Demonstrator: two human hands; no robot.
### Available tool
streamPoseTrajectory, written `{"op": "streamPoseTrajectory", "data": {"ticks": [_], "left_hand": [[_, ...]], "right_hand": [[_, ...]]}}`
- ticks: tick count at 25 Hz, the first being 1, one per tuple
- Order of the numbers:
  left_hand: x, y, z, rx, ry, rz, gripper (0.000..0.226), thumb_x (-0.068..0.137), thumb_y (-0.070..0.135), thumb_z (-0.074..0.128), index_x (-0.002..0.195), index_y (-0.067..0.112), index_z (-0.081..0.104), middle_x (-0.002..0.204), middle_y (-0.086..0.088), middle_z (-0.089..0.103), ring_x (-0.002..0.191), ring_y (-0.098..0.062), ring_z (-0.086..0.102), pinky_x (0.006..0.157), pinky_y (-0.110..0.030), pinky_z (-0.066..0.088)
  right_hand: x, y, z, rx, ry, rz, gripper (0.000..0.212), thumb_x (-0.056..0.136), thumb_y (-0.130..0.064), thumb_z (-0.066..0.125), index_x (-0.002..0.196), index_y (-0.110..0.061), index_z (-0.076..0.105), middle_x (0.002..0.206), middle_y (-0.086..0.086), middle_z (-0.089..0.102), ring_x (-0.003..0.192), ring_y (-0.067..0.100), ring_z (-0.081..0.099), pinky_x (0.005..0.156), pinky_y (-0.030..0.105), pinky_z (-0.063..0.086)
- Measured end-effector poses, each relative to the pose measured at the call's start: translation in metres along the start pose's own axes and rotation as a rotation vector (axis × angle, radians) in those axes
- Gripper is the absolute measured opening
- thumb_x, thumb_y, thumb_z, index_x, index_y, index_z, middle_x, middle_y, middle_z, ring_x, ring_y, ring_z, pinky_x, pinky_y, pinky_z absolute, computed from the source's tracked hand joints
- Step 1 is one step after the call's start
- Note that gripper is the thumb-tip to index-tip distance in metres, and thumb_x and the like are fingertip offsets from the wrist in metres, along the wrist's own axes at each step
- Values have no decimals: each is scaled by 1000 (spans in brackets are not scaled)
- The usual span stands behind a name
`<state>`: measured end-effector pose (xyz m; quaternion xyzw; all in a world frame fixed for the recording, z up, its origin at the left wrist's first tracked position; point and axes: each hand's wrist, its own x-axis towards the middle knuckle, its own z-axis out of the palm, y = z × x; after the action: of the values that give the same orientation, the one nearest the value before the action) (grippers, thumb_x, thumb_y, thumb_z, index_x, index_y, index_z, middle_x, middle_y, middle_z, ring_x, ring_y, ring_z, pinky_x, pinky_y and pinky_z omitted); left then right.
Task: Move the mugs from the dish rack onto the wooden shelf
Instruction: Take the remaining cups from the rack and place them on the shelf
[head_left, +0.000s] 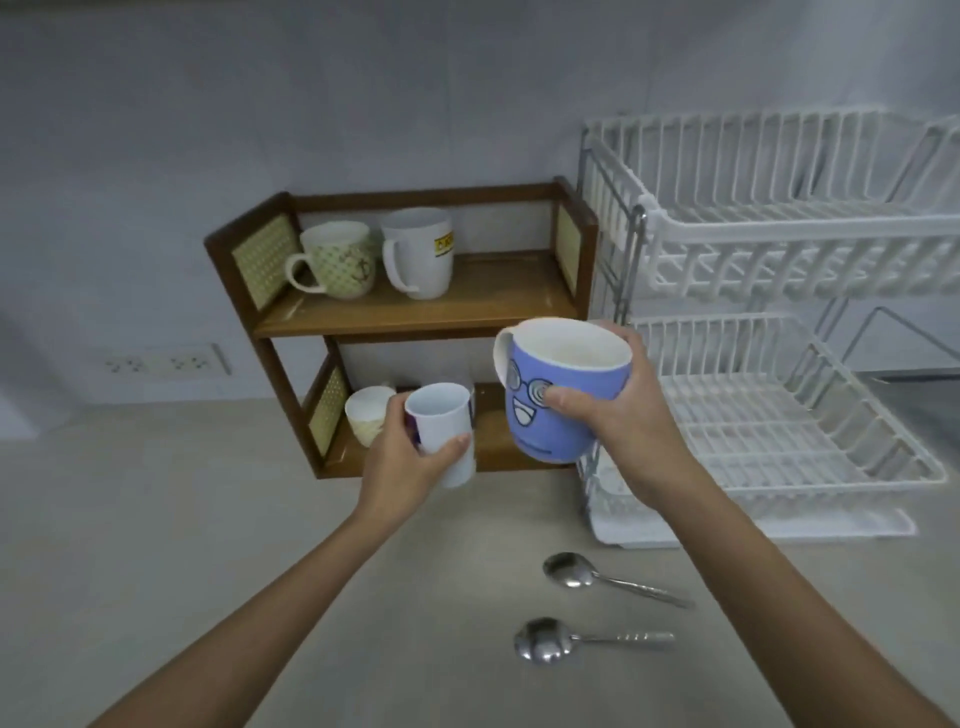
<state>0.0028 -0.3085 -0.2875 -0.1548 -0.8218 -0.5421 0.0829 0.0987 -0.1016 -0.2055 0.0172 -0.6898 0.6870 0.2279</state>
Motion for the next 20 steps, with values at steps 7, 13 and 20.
{"op": "streamPoseTrajectory", "data": {"ticks": [7, 13, 20], "left_hand": [[41, -15, 15, 159, -53, -40, 70, 64, 51, 79, 119, 21, 47, 114, -2, 66, 101, -22, 63, 79, -40, 55], [69, -22, 44, 116, -161, -65, 74, 64, 47, 80, 124, 23, 43, 122, 0, 61, 108, -21, 59, 85, -39, 54], [92, -41, 73, 54, -216, -87, 73, 65, 40, 83, 125, 22, 46, 121, 1, 62, 109, -19, 58, 85, -33, 50]], "right_hand": [[123, -2, 74, -317, 303, -79, 89, 54, -38, 90, 121, -18, 36, 107, -5, 51, 101, 15, 53, 81, 28, 47], [198, 20, 78, -385, 361, 15, 105, 57, -35, 90, 138, -7, 29, 130, 11, 54, 118, 26, 53, 98, 40, 47], [228, 39, 70, -458, 381, 55, 100, 61, -37, 88, 137, -11, 28, 135, 10, 49, 123, 26, 48, 105, 45, 41]]}}
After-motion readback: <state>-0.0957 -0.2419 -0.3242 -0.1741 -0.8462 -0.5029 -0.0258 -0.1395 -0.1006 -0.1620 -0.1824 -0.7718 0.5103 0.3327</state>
